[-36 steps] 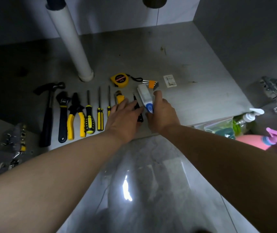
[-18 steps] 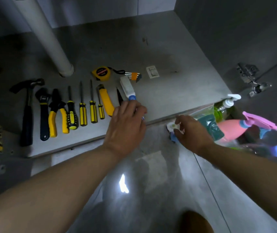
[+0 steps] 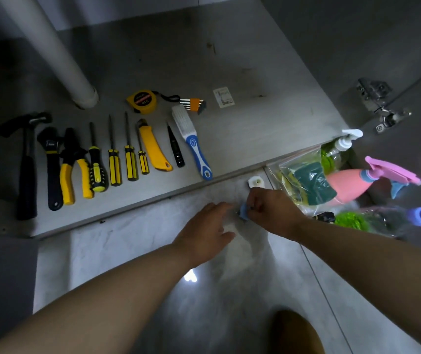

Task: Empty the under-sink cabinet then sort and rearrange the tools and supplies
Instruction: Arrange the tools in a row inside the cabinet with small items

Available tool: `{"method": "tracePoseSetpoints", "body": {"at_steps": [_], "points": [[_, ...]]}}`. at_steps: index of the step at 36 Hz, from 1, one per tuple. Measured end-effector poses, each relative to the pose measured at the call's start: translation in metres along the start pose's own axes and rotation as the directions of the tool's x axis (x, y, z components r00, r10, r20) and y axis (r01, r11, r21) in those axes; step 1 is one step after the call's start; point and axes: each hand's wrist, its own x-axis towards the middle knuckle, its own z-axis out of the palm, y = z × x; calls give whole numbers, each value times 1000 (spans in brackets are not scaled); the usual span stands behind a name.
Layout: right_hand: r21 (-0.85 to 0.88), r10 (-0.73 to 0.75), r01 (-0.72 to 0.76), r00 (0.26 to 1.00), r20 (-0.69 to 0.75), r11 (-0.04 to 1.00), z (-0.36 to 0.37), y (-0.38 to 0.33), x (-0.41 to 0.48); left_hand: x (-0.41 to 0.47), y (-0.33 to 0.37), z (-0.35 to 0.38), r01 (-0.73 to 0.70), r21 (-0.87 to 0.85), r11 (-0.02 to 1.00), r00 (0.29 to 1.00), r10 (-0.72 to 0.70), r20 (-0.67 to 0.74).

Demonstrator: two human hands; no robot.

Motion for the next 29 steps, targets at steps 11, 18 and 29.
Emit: {"method": "tracePoseSetpoints", "body": {"at_steps": [11, 18, 29], "points": [[530, 164, -278, 954, 251, 801, -15, -18, 3, 6, 4, -6, 24, -237, 971, 995, -47, -92], [-175, 169, -188, 978, -121, 967, -5, 11, 36, 11, 3, -23, 45, -347, 937, 984, -101, -146], [-284, 6, -26, 998, -70, 959, 1, -1, 35, 8, 17, -47, -44, -543, 838, 967, -102, -235]]}}
